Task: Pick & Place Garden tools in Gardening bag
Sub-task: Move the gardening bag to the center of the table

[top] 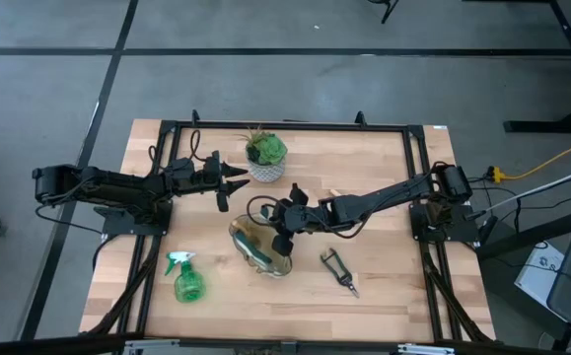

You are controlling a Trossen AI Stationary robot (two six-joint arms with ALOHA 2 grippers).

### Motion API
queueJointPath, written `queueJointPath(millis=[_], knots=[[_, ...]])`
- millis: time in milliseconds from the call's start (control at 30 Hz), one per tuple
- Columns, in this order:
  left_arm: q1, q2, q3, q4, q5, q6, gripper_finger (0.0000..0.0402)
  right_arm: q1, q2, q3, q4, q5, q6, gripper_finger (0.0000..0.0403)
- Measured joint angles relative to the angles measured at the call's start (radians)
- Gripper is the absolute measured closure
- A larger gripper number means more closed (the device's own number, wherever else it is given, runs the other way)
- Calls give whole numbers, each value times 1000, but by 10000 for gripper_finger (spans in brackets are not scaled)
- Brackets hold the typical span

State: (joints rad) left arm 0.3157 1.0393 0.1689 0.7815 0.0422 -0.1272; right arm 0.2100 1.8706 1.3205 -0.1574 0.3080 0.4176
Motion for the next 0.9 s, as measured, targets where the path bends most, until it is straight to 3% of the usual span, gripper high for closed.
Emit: queueJointPath(millis=[167,900], knots=[[0,0,0,0,0,0,253,-1,0,0,1,6,-35,396],[0,0,0,0,0,0,253,-143,-80,1,-257,40,-62,402]])
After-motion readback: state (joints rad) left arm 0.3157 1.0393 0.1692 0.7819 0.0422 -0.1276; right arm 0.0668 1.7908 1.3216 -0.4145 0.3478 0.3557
